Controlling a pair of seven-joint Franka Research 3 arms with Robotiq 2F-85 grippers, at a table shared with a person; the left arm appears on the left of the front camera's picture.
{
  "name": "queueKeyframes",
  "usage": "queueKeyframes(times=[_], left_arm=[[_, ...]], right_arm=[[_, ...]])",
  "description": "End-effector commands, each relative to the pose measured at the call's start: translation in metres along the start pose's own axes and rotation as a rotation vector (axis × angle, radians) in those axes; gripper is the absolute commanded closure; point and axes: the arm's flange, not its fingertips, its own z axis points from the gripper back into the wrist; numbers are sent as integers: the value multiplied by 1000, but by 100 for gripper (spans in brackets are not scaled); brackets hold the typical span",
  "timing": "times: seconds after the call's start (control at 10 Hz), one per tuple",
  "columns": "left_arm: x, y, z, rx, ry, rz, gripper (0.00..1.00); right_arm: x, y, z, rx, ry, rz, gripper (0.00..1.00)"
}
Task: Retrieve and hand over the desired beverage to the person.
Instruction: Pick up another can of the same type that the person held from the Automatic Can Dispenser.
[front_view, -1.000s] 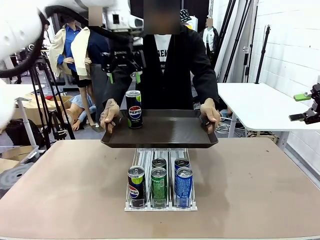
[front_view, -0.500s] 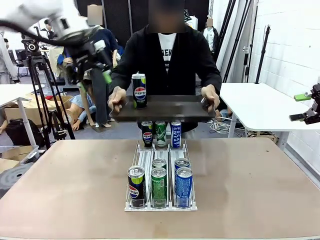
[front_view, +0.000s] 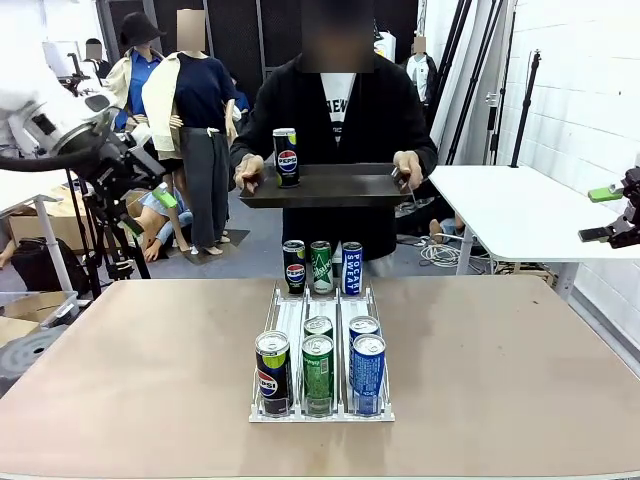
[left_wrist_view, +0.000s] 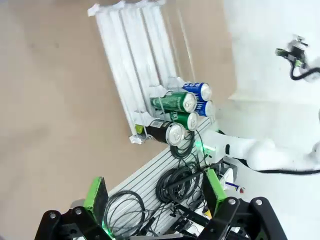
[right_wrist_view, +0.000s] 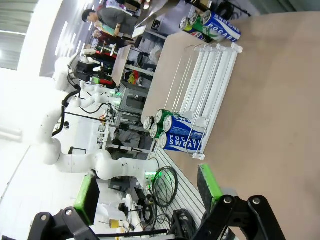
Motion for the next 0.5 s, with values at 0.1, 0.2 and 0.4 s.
queueKeyframes(times=[0.1, 0.2, 0.4], left_arm=[[-35, 33, 0, -209, -96, -106, 0], [-44, 48, 4, -260, -132, -95, 0], [-61, 65, 8, -288, -211, -64, 0]], right_arm=[[0, 1, -1, 1, 3, -10, 0], [0, 1, -1, 1, 3, -10, 0], [0, 1, -1, 1, 3, -10, 0]])
